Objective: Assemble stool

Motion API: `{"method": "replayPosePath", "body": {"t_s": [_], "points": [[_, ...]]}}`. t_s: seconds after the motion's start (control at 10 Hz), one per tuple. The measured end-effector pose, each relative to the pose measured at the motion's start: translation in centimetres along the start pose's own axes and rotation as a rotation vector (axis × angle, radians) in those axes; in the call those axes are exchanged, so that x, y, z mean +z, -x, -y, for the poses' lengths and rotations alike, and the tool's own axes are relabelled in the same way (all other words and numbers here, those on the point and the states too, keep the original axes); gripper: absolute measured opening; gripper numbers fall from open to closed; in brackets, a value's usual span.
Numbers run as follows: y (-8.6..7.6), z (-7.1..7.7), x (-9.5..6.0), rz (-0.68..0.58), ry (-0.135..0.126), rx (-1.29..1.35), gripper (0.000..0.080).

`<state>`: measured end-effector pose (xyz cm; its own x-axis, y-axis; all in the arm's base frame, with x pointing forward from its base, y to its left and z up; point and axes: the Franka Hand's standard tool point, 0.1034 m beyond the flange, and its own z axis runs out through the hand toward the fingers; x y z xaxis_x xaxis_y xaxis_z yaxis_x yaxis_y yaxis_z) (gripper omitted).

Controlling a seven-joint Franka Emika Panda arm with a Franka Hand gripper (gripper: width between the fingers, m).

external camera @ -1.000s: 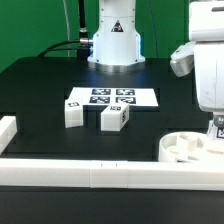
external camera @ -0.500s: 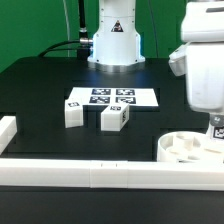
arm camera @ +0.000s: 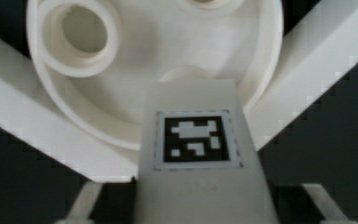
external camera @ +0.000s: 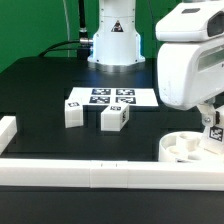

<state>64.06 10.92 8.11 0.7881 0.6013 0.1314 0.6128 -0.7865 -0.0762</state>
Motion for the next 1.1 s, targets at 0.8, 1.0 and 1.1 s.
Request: {"method": "replayPosePath", "body": {"t_s": [0.8,1.0,1.1], "points": [[0.08,-0.52,-0.08,-0.018,0.009,0.681,0.034],[0.1,-0.71,-0.09,-0.028,0.013,0.798,0.034],[0.14,-0.79,-0.1,-0.029,0.013,0.861,0.034]]}}
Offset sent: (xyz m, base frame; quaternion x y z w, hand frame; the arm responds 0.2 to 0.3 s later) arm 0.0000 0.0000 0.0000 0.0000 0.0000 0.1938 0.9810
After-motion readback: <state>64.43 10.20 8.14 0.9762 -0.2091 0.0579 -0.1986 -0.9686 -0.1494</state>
